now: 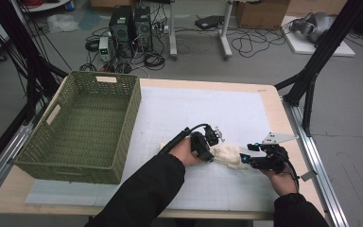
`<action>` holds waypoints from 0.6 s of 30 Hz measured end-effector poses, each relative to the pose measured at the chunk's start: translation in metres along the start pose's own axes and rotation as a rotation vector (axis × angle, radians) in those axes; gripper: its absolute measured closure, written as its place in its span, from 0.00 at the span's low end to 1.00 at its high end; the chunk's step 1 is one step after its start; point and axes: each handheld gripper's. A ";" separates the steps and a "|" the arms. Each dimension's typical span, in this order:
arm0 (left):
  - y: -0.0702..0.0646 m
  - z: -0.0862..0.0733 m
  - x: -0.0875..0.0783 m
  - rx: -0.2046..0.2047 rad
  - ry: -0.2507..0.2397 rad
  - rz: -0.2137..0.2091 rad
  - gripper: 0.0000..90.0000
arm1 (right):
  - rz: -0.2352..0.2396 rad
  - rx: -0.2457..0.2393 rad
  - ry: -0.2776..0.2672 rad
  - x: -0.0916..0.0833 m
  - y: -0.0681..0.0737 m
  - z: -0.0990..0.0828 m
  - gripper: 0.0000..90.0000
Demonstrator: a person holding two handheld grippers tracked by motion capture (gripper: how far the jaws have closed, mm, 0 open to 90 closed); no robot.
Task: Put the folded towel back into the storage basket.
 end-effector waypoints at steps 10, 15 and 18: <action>0.003 -0.002 -0.001 -0.039 -0.020 0.010 0.86 | -0.003 0.032 -0.007 -0.002 -0.006 -0.004 0.40; 0.006 -0.006 -0.002 -0.081 -0.051 -0.010 0.88 | -0.010 0.052 -0.012 -0.003 -0.009 -0.007 0.32; 0.007 -0.008 -0.004 -0.087 -0.057 -0.014 0.88 | -0.005 0.061 -0.015 -0.004 -0.009 -0.009 0.28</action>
Point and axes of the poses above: each handheld gripper's, and its own axes: x roughly forward along the jaws, z roughly out of its top, y roughly to its left, and after that the axes turned 7 degrees about -z, right-handed
